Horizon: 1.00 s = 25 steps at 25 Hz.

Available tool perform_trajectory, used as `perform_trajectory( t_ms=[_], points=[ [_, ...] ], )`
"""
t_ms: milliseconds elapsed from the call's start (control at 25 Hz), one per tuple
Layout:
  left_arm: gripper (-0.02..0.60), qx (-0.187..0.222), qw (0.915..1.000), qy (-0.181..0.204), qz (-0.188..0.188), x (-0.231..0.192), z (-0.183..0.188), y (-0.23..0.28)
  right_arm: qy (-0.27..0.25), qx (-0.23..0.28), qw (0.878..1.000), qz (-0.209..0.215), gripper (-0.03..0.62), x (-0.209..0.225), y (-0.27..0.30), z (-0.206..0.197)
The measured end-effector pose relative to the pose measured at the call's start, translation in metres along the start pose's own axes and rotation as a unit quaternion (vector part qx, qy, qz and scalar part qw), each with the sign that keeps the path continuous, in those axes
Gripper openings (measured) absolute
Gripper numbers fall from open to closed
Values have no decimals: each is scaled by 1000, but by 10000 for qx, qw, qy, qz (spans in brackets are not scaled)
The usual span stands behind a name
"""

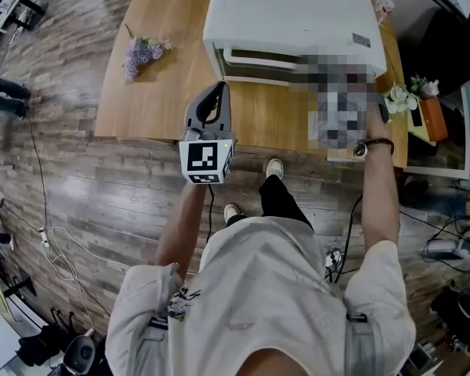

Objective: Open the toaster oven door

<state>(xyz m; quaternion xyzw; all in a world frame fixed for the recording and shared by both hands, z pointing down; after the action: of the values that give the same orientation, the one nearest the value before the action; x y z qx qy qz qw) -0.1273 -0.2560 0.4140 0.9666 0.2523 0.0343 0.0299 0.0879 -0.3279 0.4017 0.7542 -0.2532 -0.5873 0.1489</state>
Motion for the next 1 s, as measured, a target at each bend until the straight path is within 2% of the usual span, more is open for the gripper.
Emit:
perform_trajectory(
  t_ms=[1000],
  points=[
    [14,52,9999,-38,-86,3,1,-19,-69,-172,9998,-92,118,-24,-22,4]
  ],
)
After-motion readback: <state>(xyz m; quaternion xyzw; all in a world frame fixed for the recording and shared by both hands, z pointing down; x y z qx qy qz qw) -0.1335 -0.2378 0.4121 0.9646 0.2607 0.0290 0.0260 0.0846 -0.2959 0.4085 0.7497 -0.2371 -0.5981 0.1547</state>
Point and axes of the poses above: the fingertips, and each gripper's own axes: y forward along the fingers, x to its right, z out of its top, the point moved 7 cm from there along -y, backward along the fingers, and after that the axes turned 11 degrees about -z, right-handed, at the moved point
